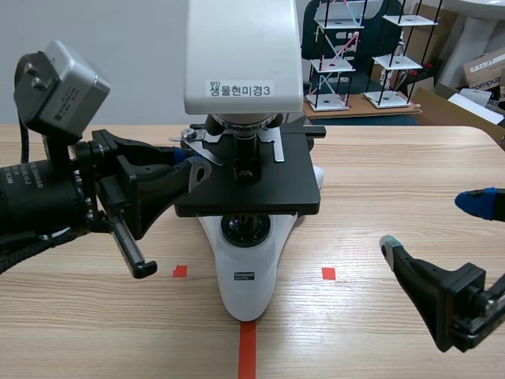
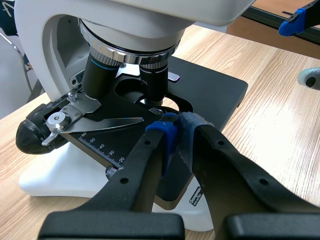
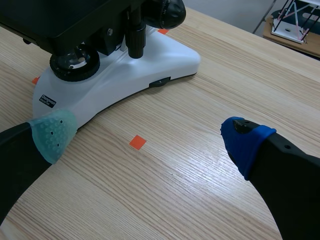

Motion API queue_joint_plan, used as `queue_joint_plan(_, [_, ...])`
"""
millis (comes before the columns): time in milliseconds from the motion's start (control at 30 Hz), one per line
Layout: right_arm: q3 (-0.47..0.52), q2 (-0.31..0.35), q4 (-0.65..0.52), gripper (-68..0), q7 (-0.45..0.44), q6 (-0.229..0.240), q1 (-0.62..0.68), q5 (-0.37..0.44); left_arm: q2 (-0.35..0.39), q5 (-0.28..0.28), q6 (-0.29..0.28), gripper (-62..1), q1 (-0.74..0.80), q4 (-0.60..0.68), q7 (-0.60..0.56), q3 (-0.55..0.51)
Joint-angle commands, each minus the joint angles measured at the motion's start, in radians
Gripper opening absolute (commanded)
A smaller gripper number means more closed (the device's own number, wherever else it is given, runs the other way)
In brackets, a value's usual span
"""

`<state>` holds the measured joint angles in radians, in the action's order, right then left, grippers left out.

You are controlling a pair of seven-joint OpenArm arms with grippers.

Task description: Return to the home posture

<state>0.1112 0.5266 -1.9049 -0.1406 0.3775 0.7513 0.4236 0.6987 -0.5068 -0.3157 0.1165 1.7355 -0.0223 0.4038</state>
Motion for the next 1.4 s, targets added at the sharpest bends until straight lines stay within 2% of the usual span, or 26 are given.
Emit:
queue_joint_plan(0, [0.006, 0.005, -0.015, -3.3, -0.014, -0.003, -0.003, 0.008, -0.006, -0.013, -0.001, -58.0, 0.0, 0.011, -0.011, 0.001])
queue_joint_plan(600, [0.006, 0.005, -0.015, -3.3, -0.014, -0.003, -0.003, 0.008, -0.005, -0.013, -0.001, -57.9, 0.0, 0.011, -0.014, 0.001])
queue_joint_plan(667, [0.006, 0.005, -0.015, -3.3, -0.014, -0.003, -0.003, 0.008, -0.005, -0.013, -0.001, -56.1, 0.0, 0.011, -0.014, 0.001])
queue_joint_plan(733, [0.006, 0.005, -0.015, -3.3, -0.014, -0.003, -0.003, 0.008, -0.005, -0.013, 0.0, -50.4, 0.004, 0.011, -0.014, -0.001])
queue_joint_plan(867, [0.006, 0.005, -0.015, -3.3, -0.014, -0.003, -0.003, 0.008, -0.005, -0.002, 0.028, -32.9, 0.024, 0.011, -0.019, -0.01])
queue_joint_plan(1033, [0.006, 0.004, -0.015, -3.3, -0.014, -0.002, -0.003, 0.008, -0.005, 0.009, 0.037, -13.7, 0.116, 0.011, -0.08, -0.09])
queue_joint_plan(1200, [0.006, -0.004, -0.015, -3.3, -0.014, 0.005, -0.003, 0.008, -0.005, 0.079, 0.037, -2.3, 0.248, 0.013, -0.177, -0.207])
queue_joint_plan(1267, [0.006, -0.004, -0.015, -3.3, -0.014, 0.005, -0.003, 0.008, -0.005, 0.085, 0.037, 1.3, 0.301, 0.013, -0.206, -0.254])
queue_joint_plan(1367, [0.006, -0.004, -0.015, -3.3, -0.014, 0.005, -0.003, 0.008, -0.005, 0.085, 0.035, 1.4, 0.38, 0.018, -0.241, -0.323])
